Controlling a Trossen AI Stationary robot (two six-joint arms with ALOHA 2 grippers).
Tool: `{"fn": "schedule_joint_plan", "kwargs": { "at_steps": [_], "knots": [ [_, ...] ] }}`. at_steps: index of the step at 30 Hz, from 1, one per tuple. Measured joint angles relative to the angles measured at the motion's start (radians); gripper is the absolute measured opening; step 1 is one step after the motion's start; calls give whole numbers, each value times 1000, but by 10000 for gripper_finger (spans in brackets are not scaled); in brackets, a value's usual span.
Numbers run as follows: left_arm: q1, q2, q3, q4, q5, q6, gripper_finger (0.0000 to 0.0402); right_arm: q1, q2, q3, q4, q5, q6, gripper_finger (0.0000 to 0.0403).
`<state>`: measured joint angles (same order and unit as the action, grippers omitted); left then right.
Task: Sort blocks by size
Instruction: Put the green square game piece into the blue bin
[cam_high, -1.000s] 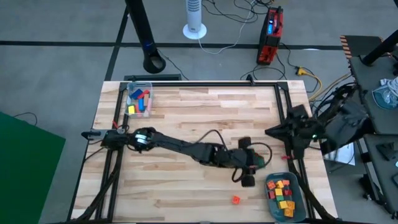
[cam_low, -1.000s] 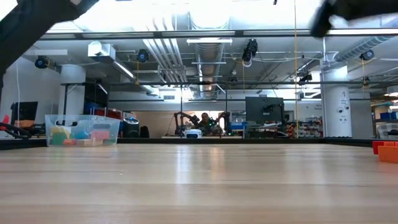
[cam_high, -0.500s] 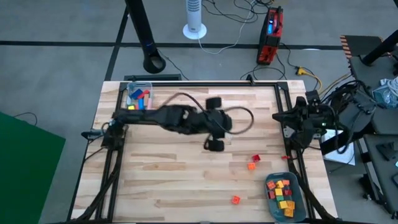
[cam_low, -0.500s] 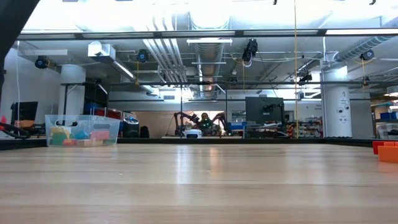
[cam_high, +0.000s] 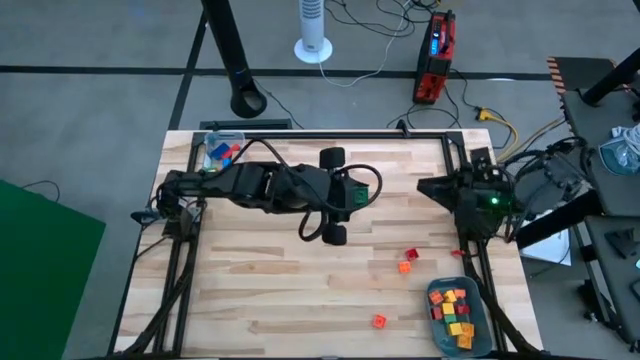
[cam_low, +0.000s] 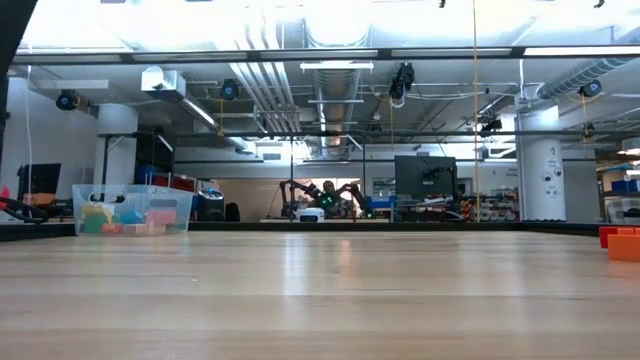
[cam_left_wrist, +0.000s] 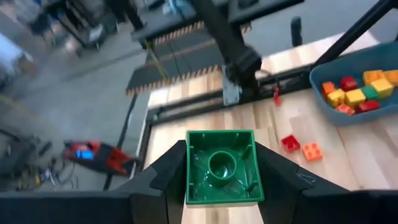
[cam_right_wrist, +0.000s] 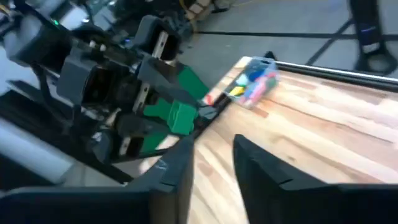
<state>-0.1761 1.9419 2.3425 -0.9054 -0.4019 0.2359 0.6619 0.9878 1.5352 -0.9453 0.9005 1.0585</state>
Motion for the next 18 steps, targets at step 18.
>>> {"fn": "schedule_joint_plan", "kwargs": {
  "at_steps": [18],
  "knots": [
    [1,-8,2,204,0,151,135,-407,117,11,338,-608,-218,247]
  ]
}}
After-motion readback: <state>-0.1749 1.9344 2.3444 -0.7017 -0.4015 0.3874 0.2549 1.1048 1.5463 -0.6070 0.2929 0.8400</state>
